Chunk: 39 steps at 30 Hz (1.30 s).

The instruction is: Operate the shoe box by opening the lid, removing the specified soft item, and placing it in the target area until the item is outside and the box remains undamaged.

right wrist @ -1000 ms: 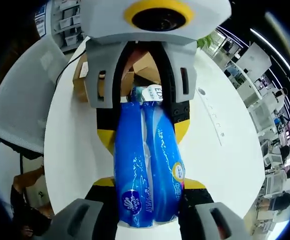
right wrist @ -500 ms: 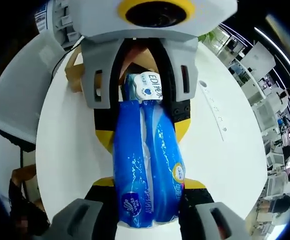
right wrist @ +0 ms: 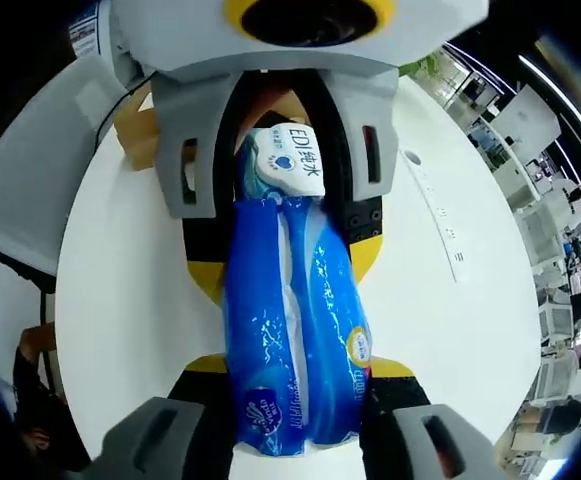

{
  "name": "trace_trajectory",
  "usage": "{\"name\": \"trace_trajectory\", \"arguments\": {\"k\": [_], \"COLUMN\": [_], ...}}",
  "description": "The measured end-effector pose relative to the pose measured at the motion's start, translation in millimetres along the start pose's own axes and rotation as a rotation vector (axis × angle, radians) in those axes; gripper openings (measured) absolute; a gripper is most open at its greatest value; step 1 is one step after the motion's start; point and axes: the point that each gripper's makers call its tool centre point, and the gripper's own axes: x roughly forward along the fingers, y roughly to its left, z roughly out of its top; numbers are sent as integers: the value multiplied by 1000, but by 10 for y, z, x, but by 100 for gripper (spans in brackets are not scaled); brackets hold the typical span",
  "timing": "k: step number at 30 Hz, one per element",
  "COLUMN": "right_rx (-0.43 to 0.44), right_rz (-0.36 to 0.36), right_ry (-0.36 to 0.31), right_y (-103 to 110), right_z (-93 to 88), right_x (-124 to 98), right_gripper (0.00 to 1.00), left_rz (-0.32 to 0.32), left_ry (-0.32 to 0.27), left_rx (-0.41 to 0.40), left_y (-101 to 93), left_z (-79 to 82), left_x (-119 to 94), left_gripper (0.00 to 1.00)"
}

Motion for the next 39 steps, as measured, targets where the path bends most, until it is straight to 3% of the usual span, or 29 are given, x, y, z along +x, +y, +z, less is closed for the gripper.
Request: {"name": "trace_trajectory", "arguments": {"k": [16,39], "right_rx": [-4,-22], "right_rz": [21,27], "right_ry": [12,32], "right_y": [-61,-106], "right_z": [-25,-111], "right_x": [211,347], "right_gripper": [47,52], "left_rz": [11,15], "left_ry": [20,21], "left_rx": [-26,-35], "left_y": [109,119], "left_z": [-161,-208], "left_x": [165,226], "left_gripper": [49,52]}}
